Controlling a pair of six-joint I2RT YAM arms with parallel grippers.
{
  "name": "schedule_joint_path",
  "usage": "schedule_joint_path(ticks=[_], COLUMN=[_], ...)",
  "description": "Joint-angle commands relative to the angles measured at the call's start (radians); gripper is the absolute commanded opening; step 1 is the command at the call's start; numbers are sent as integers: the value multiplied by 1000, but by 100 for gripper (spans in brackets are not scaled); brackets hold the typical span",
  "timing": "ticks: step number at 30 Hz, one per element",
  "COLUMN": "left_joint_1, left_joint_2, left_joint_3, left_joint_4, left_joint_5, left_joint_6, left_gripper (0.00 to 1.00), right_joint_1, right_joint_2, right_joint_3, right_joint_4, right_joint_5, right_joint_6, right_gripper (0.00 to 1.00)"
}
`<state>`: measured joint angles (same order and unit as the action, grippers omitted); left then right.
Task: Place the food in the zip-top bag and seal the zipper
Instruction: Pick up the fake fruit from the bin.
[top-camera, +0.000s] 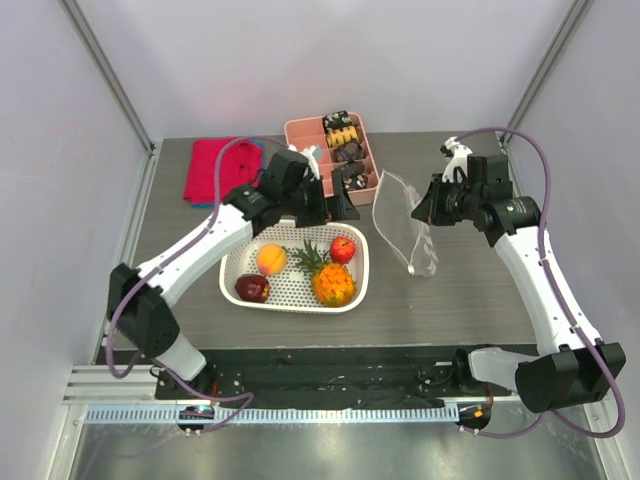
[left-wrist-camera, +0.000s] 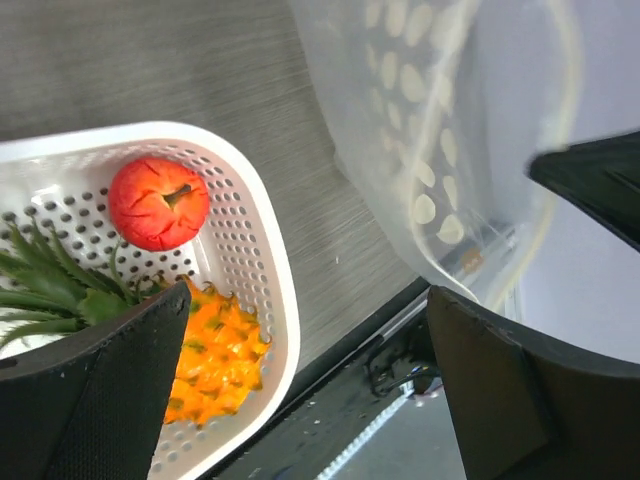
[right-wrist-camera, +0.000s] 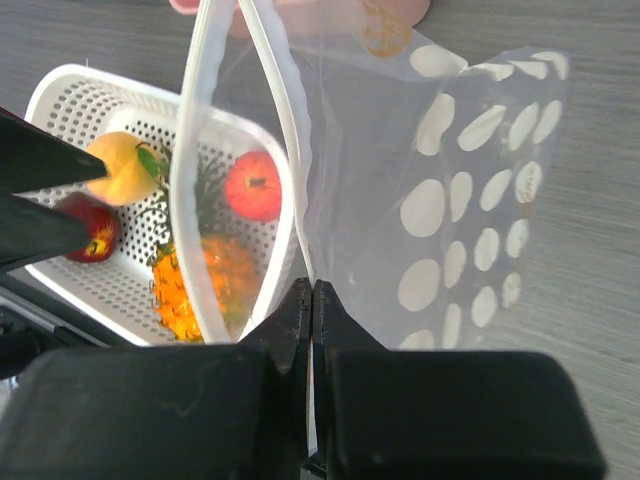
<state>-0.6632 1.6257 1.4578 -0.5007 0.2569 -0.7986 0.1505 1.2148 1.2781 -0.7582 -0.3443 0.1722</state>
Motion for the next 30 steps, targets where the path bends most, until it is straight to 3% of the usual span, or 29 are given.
schedule_joint_path(ticks=[1,5,8,12,18,30], left_joint_1=[25,47,45,45,45,45], left_joint_2=[-138,-138,-121,-119,-204,28], left_joint_3=[-37,-60,-92,-157,-347,-191], left_joint_4=[-44,-174,-186,-210,-108,-203], left_joint_5=[-37,25,4,-15,-71,-116], left_joint_6=[197,282,254,129,-83,-283], left_gripper=[100,100,100,100,100,100], right_joint_1=[1,1,0,0,0,0], right_joint_2=[-58,-72,-80,-89,-81,-72], right_joint_3=[-25,-20,-10,13,32,26], right_joint_4=[0,8,13,11,13,11], right_joint_5=[-44,-65,-82,-99,-110,-137], right_joint_6=[19,62,90,110,119,125], right_gripper=[1,1,1,1,1,1])
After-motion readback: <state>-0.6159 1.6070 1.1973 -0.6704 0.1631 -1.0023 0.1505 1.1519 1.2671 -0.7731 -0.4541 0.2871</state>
